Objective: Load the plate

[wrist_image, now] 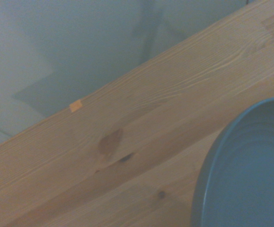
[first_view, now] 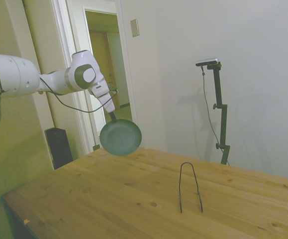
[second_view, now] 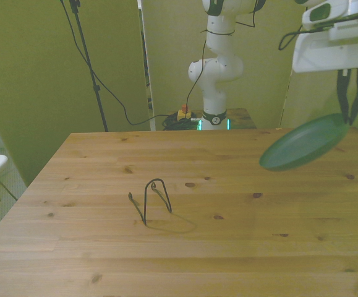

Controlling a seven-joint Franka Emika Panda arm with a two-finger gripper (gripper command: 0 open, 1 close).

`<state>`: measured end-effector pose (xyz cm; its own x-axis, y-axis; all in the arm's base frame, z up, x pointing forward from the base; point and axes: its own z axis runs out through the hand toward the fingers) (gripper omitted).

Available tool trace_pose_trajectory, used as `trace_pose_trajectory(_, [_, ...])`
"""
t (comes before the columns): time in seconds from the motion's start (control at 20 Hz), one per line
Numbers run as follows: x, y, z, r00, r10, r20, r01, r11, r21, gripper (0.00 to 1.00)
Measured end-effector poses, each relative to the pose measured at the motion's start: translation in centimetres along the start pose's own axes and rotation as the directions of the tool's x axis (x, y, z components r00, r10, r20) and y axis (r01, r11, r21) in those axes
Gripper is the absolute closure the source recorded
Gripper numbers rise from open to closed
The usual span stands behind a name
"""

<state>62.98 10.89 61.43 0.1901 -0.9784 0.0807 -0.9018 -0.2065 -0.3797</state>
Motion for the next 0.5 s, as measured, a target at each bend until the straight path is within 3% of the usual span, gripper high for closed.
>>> trace_pose_trajectory(0.5, [11.5, 3.4, -0.4, 0.996, 0.078, -0.046, -0.078, 0.997, -0.001, 1.00])
